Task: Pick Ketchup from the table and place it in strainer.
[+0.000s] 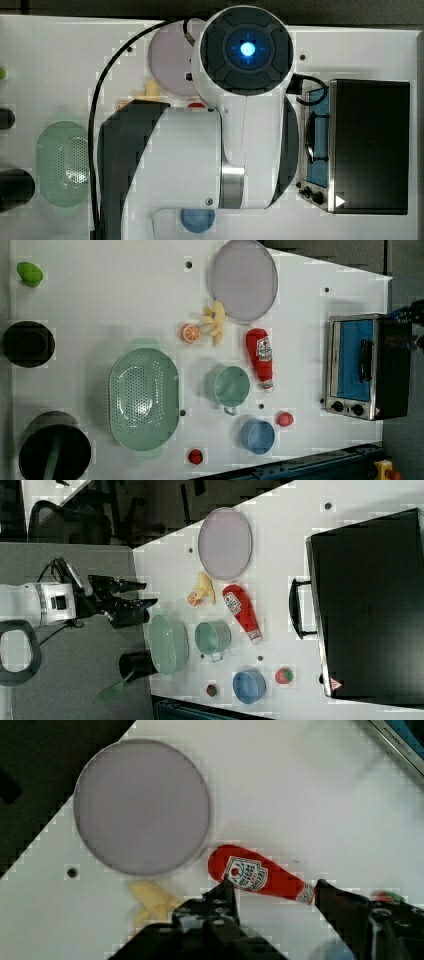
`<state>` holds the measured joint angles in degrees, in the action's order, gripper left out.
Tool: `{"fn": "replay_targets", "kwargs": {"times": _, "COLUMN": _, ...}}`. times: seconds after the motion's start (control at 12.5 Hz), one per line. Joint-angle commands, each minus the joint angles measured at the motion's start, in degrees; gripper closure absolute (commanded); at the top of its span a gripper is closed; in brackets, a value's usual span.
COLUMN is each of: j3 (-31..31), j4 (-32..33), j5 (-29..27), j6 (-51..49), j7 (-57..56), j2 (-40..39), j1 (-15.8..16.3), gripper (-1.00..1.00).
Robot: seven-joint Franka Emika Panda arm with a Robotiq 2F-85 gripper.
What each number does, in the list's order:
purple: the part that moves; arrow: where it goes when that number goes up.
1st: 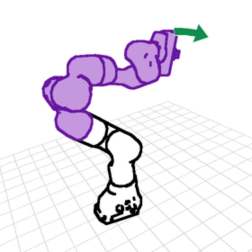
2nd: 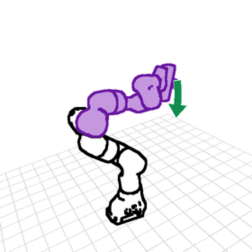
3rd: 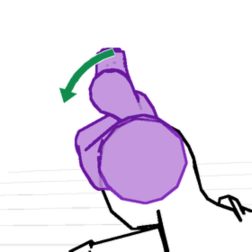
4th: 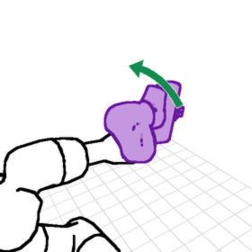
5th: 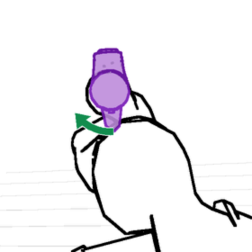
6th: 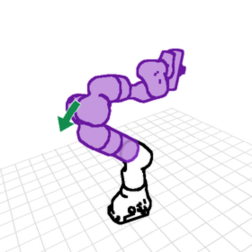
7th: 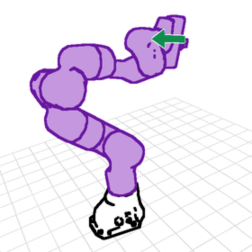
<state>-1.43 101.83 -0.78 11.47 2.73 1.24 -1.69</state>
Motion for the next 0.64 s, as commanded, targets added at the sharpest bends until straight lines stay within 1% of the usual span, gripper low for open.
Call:
{"fn": "replay_targets", "kwargs": {"times": 0.08, "j3": -3.3, "j4": 4.5, "j5": -1.0, "j6": -8.2, "j7": -1.8, "j2": 11.5, "j1": -6.2, "gripper": -0.58}}
{"fn": "replay_targets", "kwargs": {"times": 0.24, "j3": -3.4, "j4": 4.8, "j5": -1.0, "j6": -8.1, "j7": -1.9, "j2": 11.3, "j1": -6.2, "gripper": -1.00}}
{"fn": "replay_targets", "kwargs": {"times": 0.64, "j3": -4.6, "j4": 7.8, "j5": -1.0, "j6": -3.2, "j7": -5.1, "j2": 6.7, "j1": -6.0, "gripper": -1.00}}
